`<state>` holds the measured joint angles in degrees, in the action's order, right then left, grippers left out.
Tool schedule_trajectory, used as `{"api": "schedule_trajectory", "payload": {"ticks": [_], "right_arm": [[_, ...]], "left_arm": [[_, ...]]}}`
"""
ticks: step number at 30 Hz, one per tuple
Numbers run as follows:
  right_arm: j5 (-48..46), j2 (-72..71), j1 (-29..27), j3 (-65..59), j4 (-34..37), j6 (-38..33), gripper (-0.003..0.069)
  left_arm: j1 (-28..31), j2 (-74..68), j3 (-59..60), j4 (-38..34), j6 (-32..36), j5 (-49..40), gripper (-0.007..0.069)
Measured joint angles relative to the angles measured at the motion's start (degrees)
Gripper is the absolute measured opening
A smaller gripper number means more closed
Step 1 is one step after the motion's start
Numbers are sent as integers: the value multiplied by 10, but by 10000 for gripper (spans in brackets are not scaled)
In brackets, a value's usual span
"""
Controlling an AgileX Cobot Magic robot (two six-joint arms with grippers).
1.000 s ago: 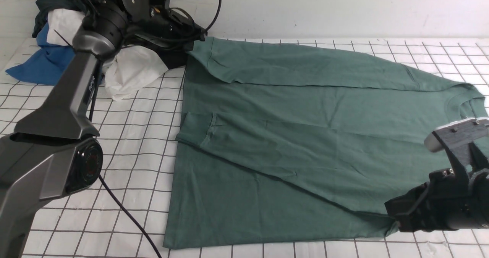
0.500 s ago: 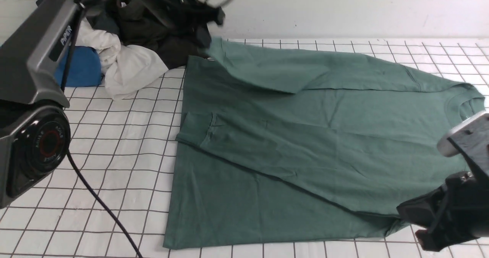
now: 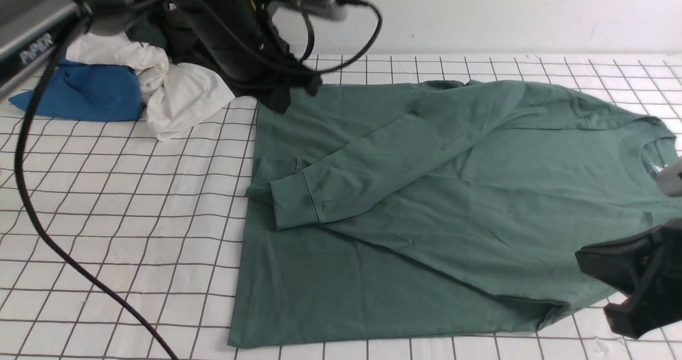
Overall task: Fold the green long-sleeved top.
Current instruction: Use the left arm to drag and drop the cuff onto the cuff closest to the left arm
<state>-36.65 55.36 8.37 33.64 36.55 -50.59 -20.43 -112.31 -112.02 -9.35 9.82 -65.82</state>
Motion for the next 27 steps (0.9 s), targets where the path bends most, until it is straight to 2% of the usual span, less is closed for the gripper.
{"api": "schedule_trajectory", "payload": {"ticks": [4, 8, 14, 18, 20, 24, 25, 26, 27], "right_arm": [[26, 0, 0, -16, 23, 1, -10], [35, 0, 0, -20, 39, 3, -10], [46, 0, 0, -20, 64, -1, -10], [46, 0, 0, -20, 77, -1, -10], [51, 0, 0, -20, 81, -2, -10], [58, 0, 0, -20, 85, -3, -10], [59, 0, 0, -20, 85, -3, -10], [59, 0, 0, -20, 85, -3, -10], [59, 0, 0, -20, 85, -3, -10]], "left_arm": [[-5, 19, -15, -1, 2, -3, -4], [2, -22, -2, 22, 2, -7, 48], [19, -136, 5, 25, -5, -15, 310], [26, -177, 5, 20, -9, -14, 389], [27, -194, 5, 11, -9, -12, 389], [27, -207, 4, 0, -4, -4, 296], [27, -207, 1, -7, -2, -2, 189], [27, -207, 1, -7, -2, -2, 189], [27, -207, -2, -14, -2, -2, 106]]}}
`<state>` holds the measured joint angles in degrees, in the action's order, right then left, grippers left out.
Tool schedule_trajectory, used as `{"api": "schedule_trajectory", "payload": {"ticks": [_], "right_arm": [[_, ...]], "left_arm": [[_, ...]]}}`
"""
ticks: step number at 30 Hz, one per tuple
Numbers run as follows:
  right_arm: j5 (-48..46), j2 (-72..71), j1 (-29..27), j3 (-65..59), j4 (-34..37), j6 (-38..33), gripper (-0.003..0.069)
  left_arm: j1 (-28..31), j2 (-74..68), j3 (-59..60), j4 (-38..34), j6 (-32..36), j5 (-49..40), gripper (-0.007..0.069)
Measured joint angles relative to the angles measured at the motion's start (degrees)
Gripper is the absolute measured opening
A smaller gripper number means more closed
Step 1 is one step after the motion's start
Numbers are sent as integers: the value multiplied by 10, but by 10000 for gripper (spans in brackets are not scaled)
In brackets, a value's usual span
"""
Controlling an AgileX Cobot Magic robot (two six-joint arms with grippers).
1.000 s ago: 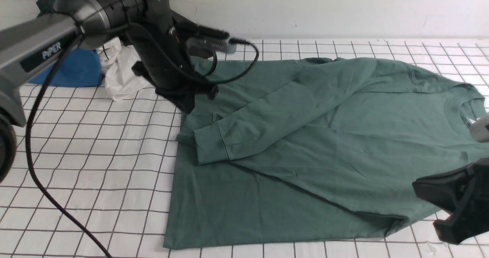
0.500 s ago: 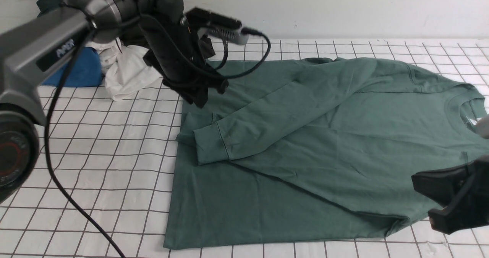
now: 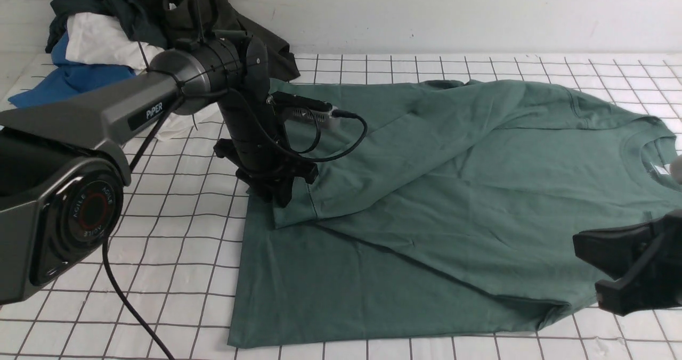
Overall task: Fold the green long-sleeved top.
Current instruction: Use the left arm to drag and drop the cuff onto the cuff closest to the left arm
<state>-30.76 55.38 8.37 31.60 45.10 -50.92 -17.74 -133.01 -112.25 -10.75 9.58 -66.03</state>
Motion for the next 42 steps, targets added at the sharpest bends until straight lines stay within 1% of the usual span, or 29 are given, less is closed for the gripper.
{"api": "schedule_trajectory", "payload": {"ticks": [2, 4, 8, 12, 15, 18, 20, 23, 28, 29, 31, 32, 34, 37, 42], "right_arm": [[0, 0, 0, 0, 2, 0, -10], [0, 0, 0, 0, 2, 0, -10], [0, 0, 0, 0, 2, 0, -10], [0, 0, 0, 0, 2, 0, -10], [0, 0, 0, 0, 2, 0, -10], [0, 0, 0, 0, 2, -1, -10], [0, 0, 0, 0, 2, -1, -10], [0, 0, 0, 0, 1, -1, -10], [0, 0, 0, 0, 1, -1, -10], [0, 0, 0, 0, 1, -1, -10], [0, 0, 0, 0, 2, -1, -10], [0, 0, 0, 0, 3, -1, -10], [0, 0, 0, 0, 4, -2, -10], [0, 0, 0, 0, 4, -2, -10], [0, 0, 0, 0, 4, -2, -10]], "left_arm": [[0, 5, -14, -11, 0, 0, 29], [0, 14, -30, -20, 0, -5, 13], [0, 39, -83, -35, 0, -29, 13], [-9, 65, -167, -78, 0, -47, 13], [-22, 84, -221, -95, 0, -48, 13], [-29, 109, -240, -98, 0, -51, 13], [-29, 124, -239, -85, 0, -55, 13], [-21, 136, -199, -62, -12, -55, 13], [9, 114, 2, -42, -22, -49, 13], [10, 112, 9, -41, -22, -48, 13], [19, 84, 77, -36, -29, -45, 13], [22, 74, 93, -32, -33, -44, 16], [23, 66, 101, -27, -37, -43, 24], [24, 64, 105, -26, -43, -36, 77], [24, 95, 93, -26, -45, -26, 232]]}}
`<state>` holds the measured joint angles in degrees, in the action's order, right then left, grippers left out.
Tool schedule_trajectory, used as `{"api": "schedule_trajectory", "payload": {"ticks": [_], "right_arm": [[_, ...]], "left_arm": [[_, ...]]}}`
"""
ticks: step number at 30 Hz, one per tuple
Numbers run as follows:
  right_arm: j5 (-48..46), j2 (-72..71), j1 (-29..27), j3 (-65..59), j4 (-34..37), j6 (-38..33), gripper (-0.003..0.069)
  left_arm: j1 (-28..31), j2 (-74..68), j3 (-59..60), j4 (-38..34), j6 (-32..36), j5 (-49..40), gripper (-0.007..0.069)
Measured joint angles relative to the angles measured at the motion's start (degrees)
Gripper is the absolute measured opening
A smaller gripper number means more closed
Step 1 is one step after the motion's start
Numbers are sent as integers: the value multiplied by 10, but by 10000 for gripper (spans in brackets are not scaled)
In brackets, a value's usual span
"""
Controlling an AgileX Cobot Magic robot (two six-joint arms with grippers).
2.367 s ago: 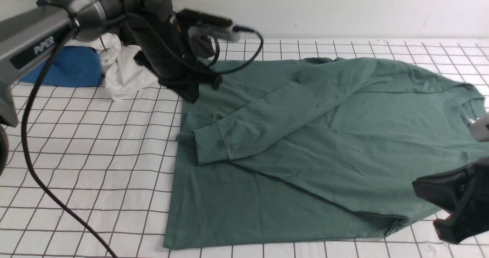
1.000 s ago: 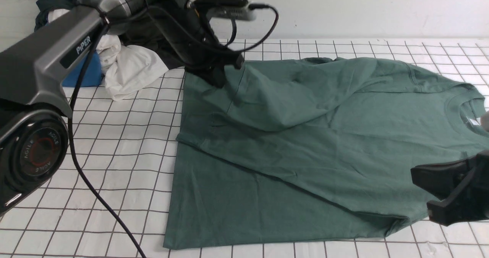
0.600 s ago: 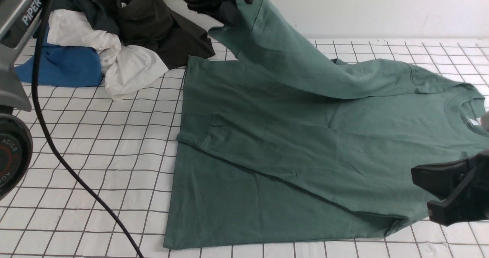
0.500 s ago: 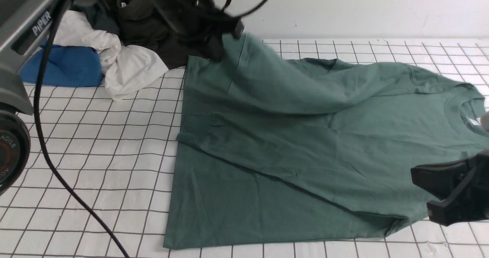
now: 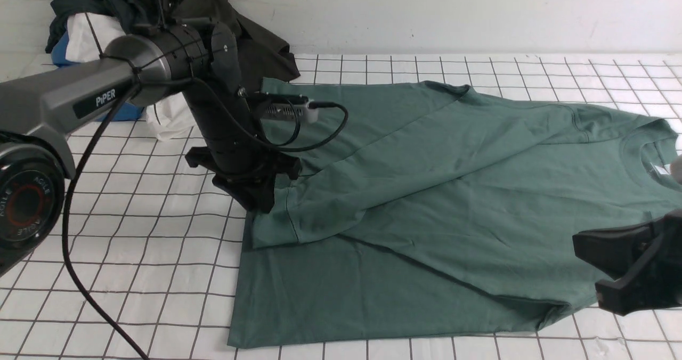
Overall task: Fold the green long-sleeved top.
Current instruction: Use the left arm to drag and drop the cuff onto the cuff closest to the left arm, then use both arms simultaneously to clamp the lower edge of the clothing fabric
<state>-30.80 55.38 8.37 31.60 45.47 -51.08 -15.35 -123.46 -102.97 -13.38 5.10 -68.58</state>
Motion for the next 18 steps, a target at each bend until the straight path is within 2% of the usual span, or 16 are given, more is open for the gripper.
{"api": "schedule_trajectory", "payload": {"ticks": [3, 6, 10, 15, 16, 18], "right_arm": [[-1, 0, 0, 0, 0, 0, -10], [-2, 0, 0, 0, 0, 0, -10], [-2, 0, 0, 0, 0, 0, -10], [-2, 0, 0, 0, 0, 0, -10], [-2, 0, 0, 0, 0, 0, -10], [-2, 0, 0, 0, 0, 0, -10]], "left_arm": [[-1, 24, -3, -1, 6, -7, 307], [-12, 55, 12, 5, 20, -5, 348], [-50, 106, 86, 8, 49, -4, 353], [-154, 175, 272, 30, 194, -1, 360], [-156, 176, 278, 30, 200, -1, 360], [-179, 181, 333, 62, 258, 44, 360]]}}
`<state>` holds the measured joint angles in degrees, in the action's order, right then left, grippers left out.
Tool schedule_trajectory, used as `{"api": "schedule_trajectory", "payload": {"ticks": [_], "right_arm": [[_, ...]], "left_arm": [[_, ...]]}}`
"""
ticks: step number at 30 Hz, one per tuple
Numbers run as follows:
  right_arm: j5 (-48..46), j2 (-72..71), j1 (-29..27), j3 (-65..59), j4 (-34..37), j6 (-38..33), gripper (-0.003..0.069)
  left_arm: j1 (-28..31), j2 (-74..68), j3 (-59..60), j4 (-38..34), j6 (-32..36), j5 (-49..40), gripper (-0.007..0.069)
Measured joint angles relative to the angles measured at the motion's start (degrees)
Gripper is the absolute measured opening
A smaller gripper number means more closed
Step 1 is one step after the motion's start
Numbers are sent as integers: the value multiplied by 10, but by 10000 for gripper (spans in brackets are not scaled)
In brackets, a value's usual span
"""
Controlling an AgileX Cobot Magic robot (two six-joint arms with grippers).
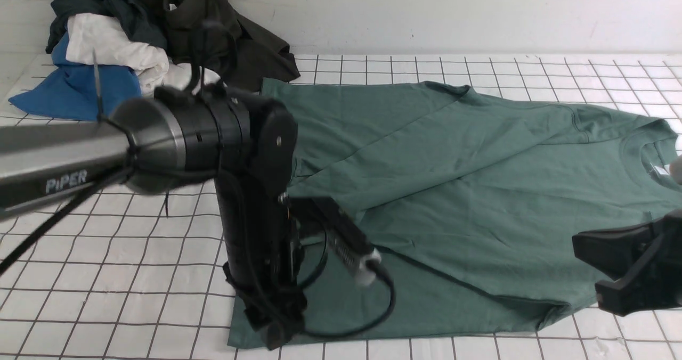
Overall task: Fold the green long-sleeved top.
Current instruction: Use both arms simultaneously to clamp the lower edge of the clothing fabric
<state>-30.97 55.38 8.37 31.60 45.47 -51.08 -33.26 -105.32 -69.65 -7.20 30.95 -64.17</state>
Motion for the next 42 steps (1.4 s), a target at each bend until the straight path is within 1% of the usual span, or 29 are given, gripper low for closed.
{"api": "schedule_trajectory", "payload": {"ticks": [3, 7, 10, 11, 12, 13, 14, 15, 16, 17, 18, 19, 20, 23, 24, 26, 28, 29, 30, 31, 32, 34, 35, 36, 37, 38, 39, 40, 42], "right_arm": [[-2, 0, 0, 0, 0, 0, -10], [-12, 0, 0, 0, 0, 0, -10], [-16, 0, 0, 0, 0, -12, -10], [-16, 0, 0, 0, 0, -15, -10], [-20, 0, 0, 0, -1, -27, -10], [-21, 0, 0, 0, -2, -28, -10], [-33, 0, 0, 0, -9, -37, -10], [-48, 0, 0, 1, -16, -35, -10], [-52, 0, 0, 1, -16, -34, -10], [-96, 0, 0, 9, -37, -13, -7], [-101, 1, 0, 9, -37, -10, -7], [-146, 1, 0, 23, -75, 12, 4], [-162, 4, 0, 30, -104, 27, 15], [-163, 26, 0, 38, -206, 76, 77], [-162, 26, 0, 38, -214, 79, 83], [-145, 70, 0, 38, -314, 124, 183], [-122, 117, 3, 38, -378, 145, 276], [-111, 138, 5, 38, -403, 150, 305], [-92, 165, 7, 38, -432, 153, 359], [-88, 176, 8, 38, -443, 154, 376], [-61, 208, 11, 39, -478, 157, 417], [-10, 268, 11, 40, -547, 159, 457], [10, 282, 11, 41, -564, 161, 461], [38, 311, 11, 41, -604, 172, 458], [47, 315, 11, 41, -610, 175, 454], [68, 339, 11, 43, -656, 202, 426], [73, 341, 11, 43, -662, 206, 426], [98, 353, 11, 48, -703, 242, 384], [117, 364, 12, 52, -760, 304, 311]], "left_arm": [[-11, -2, 46, 42, 47, 62, 360], [-12, -10, 73, 72, 66, 103, 337], [-13, -10, 80, 94, 69, 124, 237], [-14, -10, 80, 95, 67, 124, 229], [-15, -8, 80, 105, 52, 125, 162], [-16, -8, 80, 108, 49, 125, 143], [-18, -4, 80, 123, 27, 125, 76], [-19, 2, 79, 136, 6, 124, 42], [-19, 4, 79, 138, 3, 123, 37], [-19, 27, 79, 157, -21, 116, 11], [-19, 31, 79, 159, -23, 115, 11], [-16, 64, 78, 172, -32, 111, 5], [-13, 86, 78, 175, -34, 111, 5], [3, 141, 77, 177, -37, 118, 5], [4, 144, 77, 176, -37, 119, 5], [22, 176, 76, 162, -35, 125, 5], [32, 186, 76, 148, -30, 126, 3], [35, 187, 76, 145, -27, 127, 3], [38, 187, 76, 138, -22, 128, 3], [39, 187, 76, 137, -20, 128, 3], [39, 187, 76, 134, -16, 129, 3], [40, 187, 76, 132, -14, 129, 3], [40, 187, 76, 131, -13, 129, 3], [40, 187, 76, 130, -12, 129, 3], [40, 187, 76, 130, -11, 129, 3], [40, 187, 76, 130, -10, 127, 3], [40, 187, 76, 130, -9, 128, 3], [40, 187, 76, 129, -9, 122, 3], [40, 188, 76, 129, -9, 118, 3]]}}
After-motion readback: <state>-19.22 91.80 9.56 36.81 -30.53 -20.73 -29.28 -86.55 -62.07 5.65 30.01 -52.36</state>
